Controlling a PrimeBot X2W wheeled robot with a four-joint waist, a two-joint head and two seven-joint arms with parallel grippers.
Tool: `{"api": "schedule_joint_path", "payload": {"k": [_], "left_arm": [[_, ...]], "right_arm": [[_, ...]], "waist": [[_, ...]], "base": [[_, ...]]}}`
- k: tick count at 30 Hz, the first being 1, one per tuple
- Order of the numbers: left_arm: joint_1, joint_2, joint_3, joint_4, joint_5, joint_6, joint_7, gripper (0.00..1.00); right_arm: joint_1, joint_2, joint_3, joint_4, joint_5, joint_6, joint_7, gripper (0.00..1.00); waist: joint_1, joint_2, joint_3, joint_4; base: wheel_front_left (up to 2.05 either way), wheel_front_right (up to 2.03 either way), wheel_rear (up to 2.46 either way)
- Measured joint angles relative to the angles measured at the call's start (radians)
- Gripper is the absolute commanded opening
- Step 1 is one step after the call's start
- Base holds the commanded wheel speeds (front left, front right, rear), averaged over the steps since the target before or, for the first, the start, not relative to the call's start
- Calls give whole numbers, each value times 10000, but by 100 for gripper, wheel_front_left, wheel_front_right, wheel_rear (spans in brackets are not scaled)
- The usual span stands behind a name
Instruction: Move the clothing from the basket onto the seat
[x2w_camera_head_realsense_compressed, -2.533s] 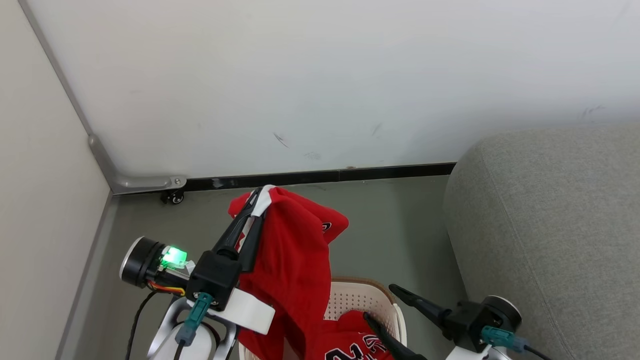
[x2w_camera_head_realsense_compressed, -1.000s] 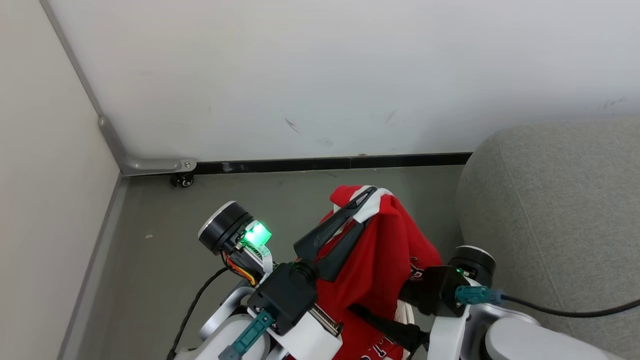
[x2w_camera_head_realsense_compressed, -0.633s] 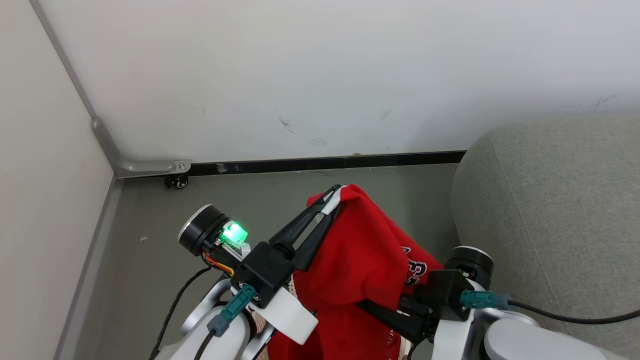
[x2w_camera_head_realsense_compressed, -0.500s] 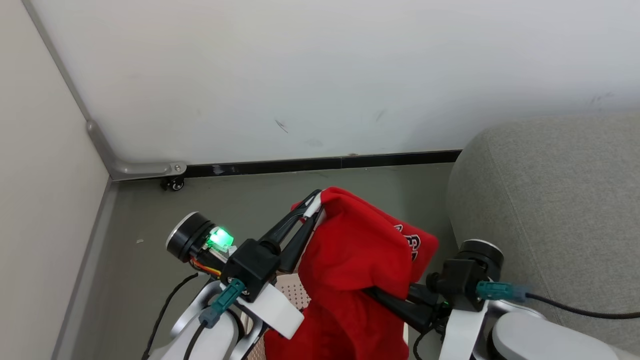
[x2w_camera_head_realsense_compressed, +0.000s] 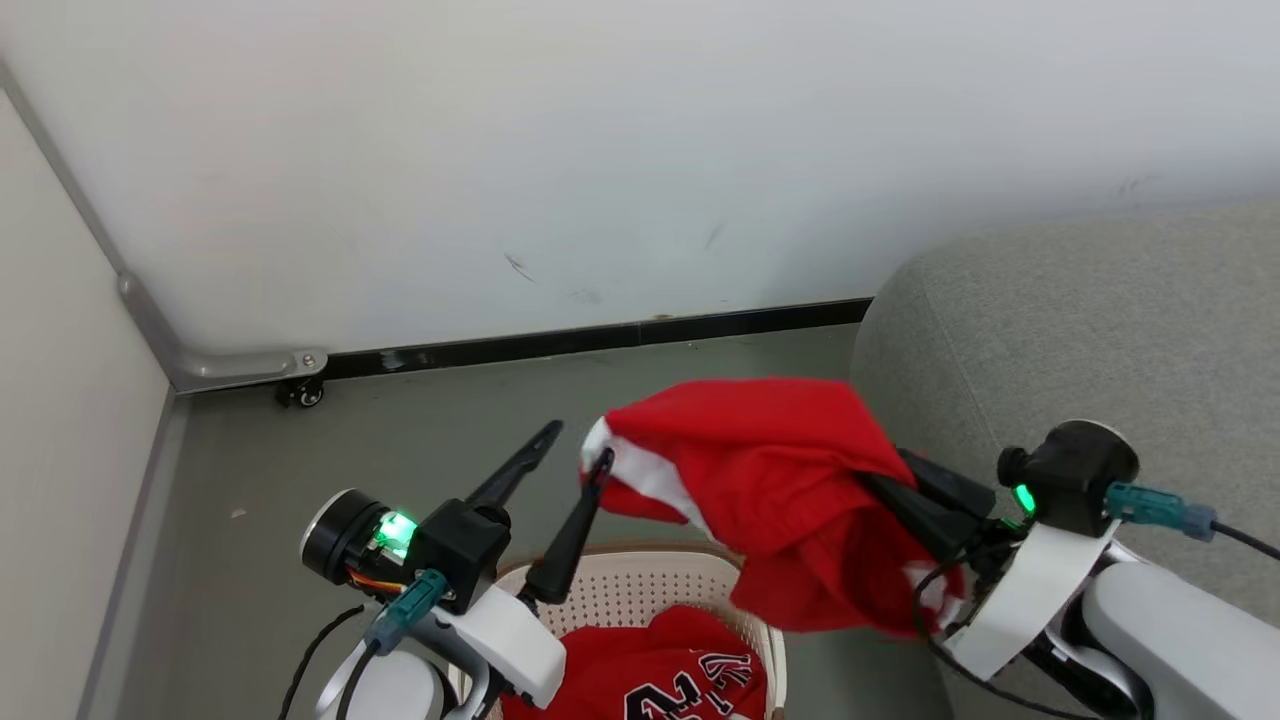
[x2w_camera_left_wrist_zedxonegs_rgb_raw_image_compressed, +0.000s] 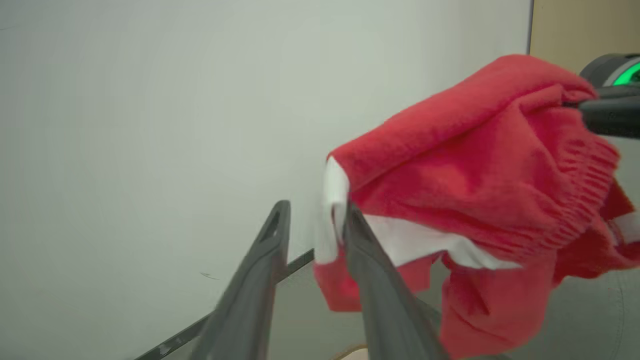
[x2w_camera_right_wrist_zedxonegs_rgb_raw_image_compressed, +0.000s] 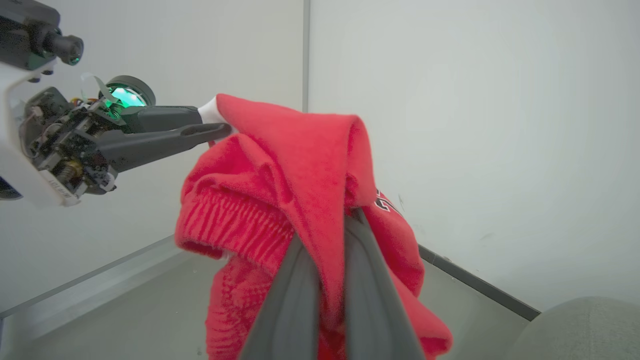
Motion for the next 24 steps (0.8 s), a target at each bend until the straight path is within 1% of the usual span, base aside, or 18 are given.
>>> {"api": "schedule_joint_path", "payload": {"k": [5,9,12,15,22,24], "left_arm": [[14,2,100,10,-104,0,0,100],[150,12,408,-10,-359,23,-17,100],[183,8,704,-54,-525,234,-77,100],[186,-6,892,-86,-608,339,-151,100],[191,-100,1068,-92,-698,445,-234,100],[192,-178,1068,-96,-777,445,-280,100]], "right_arm": [[220,-171,-732,224,-2,0,-98,0],[351,-341,-1360,278,-4,0,-182,0],[610,-403,-1760,353,-12,-2,-201,0],[962,-443,-2217,420,-31,-2,-217,0],[1836,-451,-3248,420,-301,-2,-261,0],[2207,-414,-3674,339,-407,0,-265,0]], "waist": [[0,0,-27,-212],[0,0,-42,-374],[0,0,-52,-505],[0,0,-64,-652],[0,0,-94,-1086],[0,0,-105,-1307]], "base": [[0,0,0],[0,0,0],[0,0,0],[0,0,0],[0,0,0],[0,0,0]]}}
